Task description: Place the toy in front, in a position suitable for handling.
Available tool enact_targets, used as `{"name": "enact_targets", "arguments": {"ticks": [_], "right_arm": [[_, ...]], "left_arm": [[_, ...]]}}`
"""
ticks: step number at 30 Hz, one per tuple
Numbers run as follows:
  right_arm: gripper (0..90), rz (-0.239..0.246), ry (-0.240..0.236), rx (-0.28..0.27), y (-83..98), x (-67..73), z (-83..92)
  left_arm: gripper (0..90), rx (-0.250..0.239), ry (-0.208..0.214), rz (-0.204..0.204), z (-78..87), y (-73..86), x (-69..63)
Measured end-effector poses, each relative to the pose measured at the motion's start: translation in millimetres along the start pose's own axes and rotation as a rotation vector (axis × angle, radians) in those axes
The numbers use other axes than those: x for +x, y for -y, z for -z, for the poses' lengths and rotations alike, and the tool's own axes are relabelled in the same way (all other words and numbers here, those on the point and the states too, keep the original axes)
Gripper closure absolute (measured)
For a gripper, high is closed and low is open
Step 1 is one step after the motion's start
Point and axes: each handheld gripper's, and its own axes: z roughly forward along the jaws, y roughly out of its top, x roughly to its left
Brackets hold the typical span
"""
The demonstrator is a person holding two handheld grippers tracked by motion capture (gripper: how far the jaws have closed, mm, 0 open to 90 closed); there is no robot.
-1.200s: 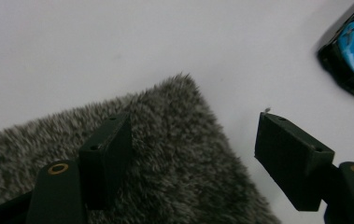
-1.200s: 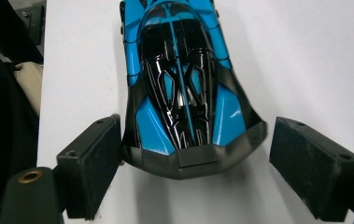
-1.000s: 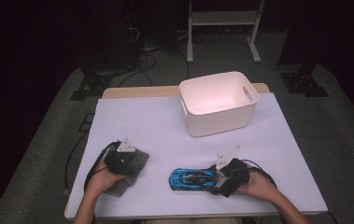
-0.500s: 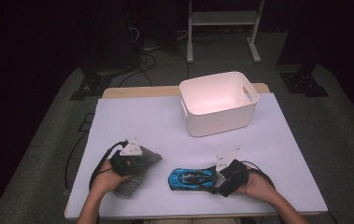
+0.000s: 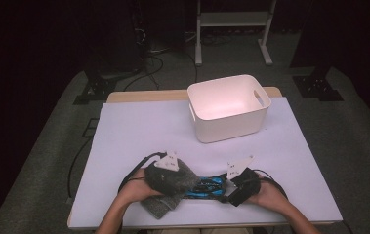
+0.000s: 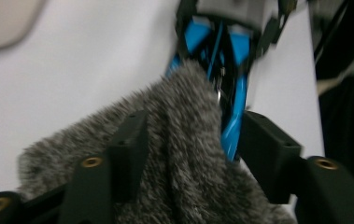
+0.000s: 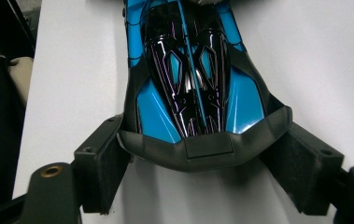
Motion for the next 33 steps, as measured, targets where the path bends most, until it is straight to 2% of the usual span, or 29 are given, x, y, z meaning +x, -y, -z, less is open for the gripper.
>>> {"name": "enact_targets", "arguments": {"ticks": [1, 3, 6, 8, 11, 12, 13, 14, 17, 21, 25, 27, 33], "right_arm": [[23.2, -0.001, -0.002, -0.001, 0.0, -0.2, -0.1], [23.0, -0.005, -0.005, -0.003, -0.2, -0.4, -0.2], [22.8, -0.003, -0.007, -0.007, -0.1, -0.5, -0.6], [22.2, 0.0, -0.009, -0.01, 0.2, -1.0, -0.8], [21.9, -0.003, -0.009, -0.014, 0.7, -0.7, -0.9], [22.2, 0.003, -0.005, -0.013, 0.7, -0.2, -1.1], [22.2, 0.003, -0.005, -0.013, 0.7, -0.2, -1.1], [22.5, 0.004, -0.003, -0.012, 0.6, -0.1, -1.1], [22.7, 0.001, -0.002, -0.012, 0.6, -0.1, -0.9], [22.7, -0.008, 0.001, -0.016, 1.0, 0.7, -0.8], [23.6, 0.006, 0.007, -0.005, -0.3, 1.1, -1.0], [23.7, 0.017, 0.006, -0.001, -1.0, 1.0, -1.6], [23.7, 0.016, 0.005, -0.012, 0.3, 1.0, -1.8]], "left_arm": [[38.1, -0.009, -0.01, 0.006, 0.6, 0.4, 1.9], [40.0, 0.004, -0.028, 0.023, -3.2, 1.6, 5.6], [45.2, -0.002, -0.036, 0.072, -9.9, 2.7, 9.7], [50.9, 0.002, -0.01, 0.098, -13.8, 2.0, 10.2], [55.2, 0.03, -0.001, 0.078, -20.1, 1.5, 6.5], [59.1, 0.035, 0.001, 0.06, -22.4, 1.3, 3.6], [63.3, 0.035, 0.001, 0.06, -22.4, 1.3, 3.6], [63.3, 0.039, 0.009, 0.048, -23.5, 1.1, 1.9], [70.6, 0.036, 0.008, 0.015, -26.2, 1.6, -2.8], [74.4, 0.023, 0.018, 0.029, -25.4, 4.2, -1.6], [75.1, 0.047, 0.022, 0.004, -19.4, 8.7, -2.7], [75.5, 0.056, 0.021, 0.004, -15.1, 12.6, -2.8], [75.4, 0.059, 0.018, 0.025, -5.3, 25.2, 0.4]]}}
